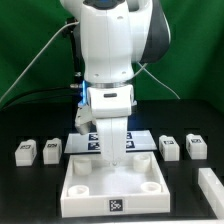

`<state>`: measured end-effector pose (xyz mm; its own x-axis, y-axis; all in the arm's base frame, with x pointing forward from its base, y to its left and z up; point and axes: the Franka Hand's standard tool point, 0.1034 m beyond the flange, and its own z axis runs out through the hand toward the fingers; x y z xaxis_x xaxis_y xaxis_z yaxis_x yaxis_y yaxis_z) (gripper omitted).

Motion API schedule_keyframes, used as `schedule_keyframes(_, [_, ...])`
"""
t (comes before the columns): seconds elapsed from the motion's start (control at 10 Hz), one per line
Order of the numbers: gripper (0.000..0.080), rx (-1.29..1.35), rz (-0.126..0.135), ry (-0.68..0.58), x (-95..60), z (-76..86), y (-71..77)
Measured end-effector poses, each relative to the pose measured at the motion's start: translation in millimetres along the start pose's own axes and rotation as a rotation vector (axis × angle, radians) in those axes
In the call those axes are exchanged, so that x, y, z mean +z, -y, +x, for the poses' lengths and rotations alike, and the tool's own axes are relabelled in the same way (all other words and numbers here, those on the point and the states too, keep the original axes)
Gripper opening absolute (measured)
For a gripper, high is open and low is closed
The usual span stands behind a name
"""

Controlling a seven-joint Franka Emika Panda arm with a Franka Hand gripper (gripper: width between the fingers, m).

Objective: Assemble one leg

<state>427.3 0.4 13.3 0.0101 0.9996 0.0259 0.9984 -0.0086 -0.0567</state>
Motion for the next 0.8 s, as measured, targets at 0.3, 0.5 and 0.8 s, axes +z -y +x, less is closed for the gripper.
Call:
schedule_keyframes(0.3, [0.0058, 0.0, -0.002, 0.0, -0.3, -0.1, -0.5])
schedule_keyframes(0.5, [0.0058, 0.0, -0.003, 0.0, -0.3, -0.1, -0.5])
schedule_keyframes(0.8, [0.0058, 0.0, -0.003, 0.0, -0.3, -0.1, -0.6])
